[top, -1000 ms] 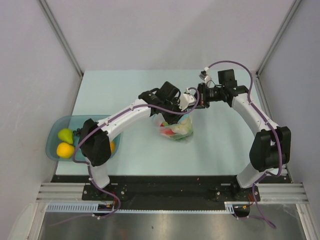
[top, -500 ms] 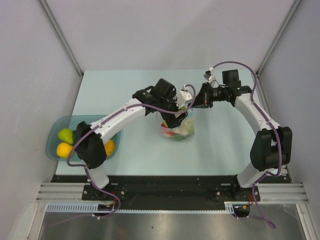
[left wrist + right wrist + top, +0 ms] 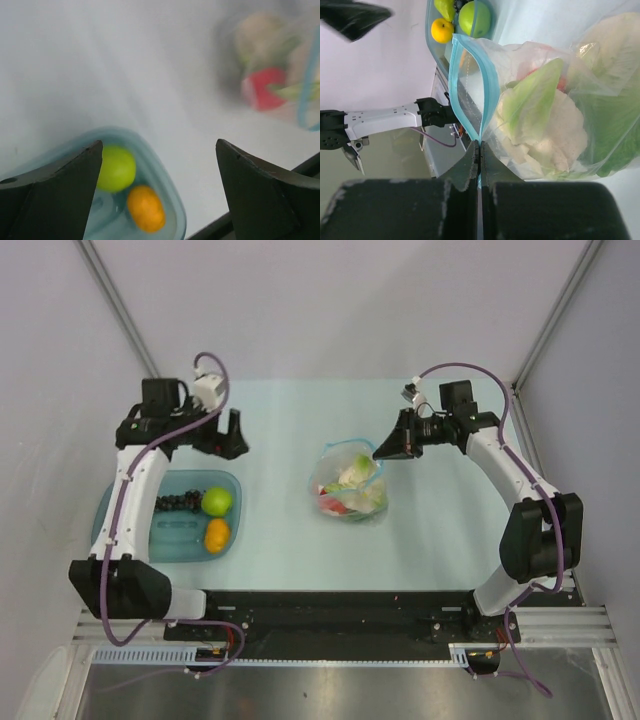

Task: Place the food in the zip-top bag and seal the zipper
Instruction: Pick up the fake vegetable from the bin.

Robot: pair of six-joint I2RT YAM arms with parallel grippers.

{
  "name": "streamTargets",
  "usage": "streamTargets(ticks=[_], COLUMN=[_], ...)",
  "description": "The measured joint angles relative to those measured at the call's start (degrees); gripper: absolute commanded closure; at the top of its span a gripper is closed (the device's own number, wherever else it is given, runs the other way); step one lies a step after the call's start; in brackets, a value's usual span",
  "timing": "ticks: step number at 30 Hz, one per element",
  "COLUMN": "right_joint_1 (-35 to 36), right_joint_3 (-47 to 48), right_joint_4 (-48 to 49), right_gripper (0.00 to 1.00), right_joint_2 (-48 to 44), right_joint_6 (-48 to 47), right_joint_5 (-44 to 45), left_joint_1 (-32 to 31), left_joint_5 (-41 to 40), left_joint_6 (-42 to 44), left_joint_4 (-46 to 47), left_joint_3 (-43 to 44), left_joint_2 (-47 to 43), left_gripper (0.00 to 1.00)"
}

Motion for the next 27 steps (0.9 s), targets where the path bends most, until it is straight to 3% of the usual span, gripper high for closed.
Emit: streamTargets(ticks=[3,7,11,21,24,27], right_joint_1=[0.3,0.8,1.2,2.1,2.7,3.0], right_joint_3=[0.0,0.1,1.0,2.2,2.4,2.4], right_joint_4=[-0.2,-0.5,-1.8,-3.0,-3.2,-3.3], right_gripper=[1.00,1.00,1.00,1.00,1.00,1.00], right_joint_2=[0.0,0.0,0.1,0.3,0.4,0.4], right_joint_6=[-0.6,-1.3,-2.4,-3.8,-4.2,-4.6], right_joint_5=[0.1,0.2,0.6,1.9,2.2,2.6], left_joint_1=[9.0,14.0,14.4,13.1,12.7,12.7], left_joint_5=[-3.1,-7.3,-9.2,-12.9,-13.6,-13.9], left_joint_6=[1.5,3.9,7.1,11.8,12.5,13.4], left_joint_4=[-2.1,-3.6,-3.7,-4.2,-3.7,-4.2], left_joint_3=[-9.8,-19.9,-24.8,-32.0,-33.8,-34.8], left_joint_2=[-0.7,-0.7,-0.5,1.3,3.4,4.5], left_gripper=[0.07,0.11,0.17,0.20,0.25,0.38])
